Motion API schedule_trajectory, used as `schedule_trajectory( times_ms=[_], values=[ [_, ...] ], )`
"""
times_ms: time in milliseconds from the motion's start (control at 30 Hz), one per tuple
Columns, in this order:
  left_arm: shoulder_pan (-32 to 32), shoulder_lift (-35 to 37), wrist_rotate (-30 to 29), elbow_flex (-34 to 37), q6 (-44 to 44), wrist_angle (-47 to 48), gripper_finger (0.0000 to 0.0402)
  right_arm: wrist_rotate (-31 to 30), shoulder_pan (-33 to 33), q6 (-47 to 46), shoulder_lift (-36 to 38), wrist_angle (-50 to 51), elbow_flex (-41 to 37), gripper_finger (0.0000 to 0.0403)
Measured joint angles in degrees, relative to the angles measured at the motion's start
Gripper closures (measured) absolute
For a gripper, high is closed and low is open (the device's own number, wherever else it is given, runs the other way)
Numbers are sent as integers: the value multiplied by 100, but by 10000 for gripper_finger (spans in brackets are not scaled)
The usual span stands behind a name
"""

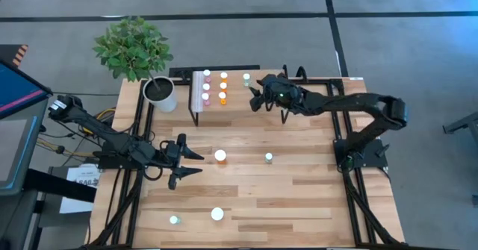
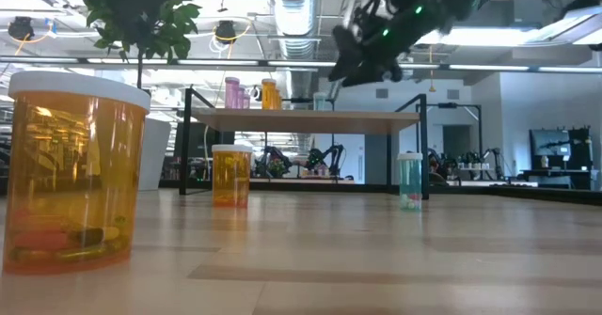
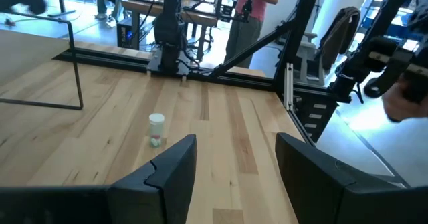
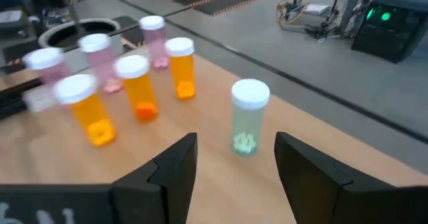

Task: Pick and place medicine bottles onto shelf by color
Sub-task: Put the top blue pill bottle on the shelf aligned with the other blue pill bottle

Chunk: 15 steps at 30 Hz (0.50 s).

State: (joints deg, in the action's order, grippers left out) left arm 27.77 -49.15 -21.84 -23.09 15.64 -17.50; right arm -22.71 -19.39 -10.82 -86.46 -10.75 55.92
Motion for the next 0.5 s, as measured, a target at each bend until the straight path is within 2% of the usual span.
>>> schedule_trajectory(
  times_ms=[133, 233, 367, 500],
  values=[
    [0, 0, 1, 0, 6, 1, 210, -8, 335, -260, 576, 926, 7, 180],
    [0, 0, 50, 0, 46, 2, 210, -16, 831, -342, 979, 1581, 7, 183],
    [0, 4, 195, 0, 31, -2, 210, -106, 1816, -523, 1275, 2114, 7, 188],
    [59, 173, 403, 0, -7, -17, 210, -822, 3046, -841, 1238, 2498, 7, 191]
  ],
)
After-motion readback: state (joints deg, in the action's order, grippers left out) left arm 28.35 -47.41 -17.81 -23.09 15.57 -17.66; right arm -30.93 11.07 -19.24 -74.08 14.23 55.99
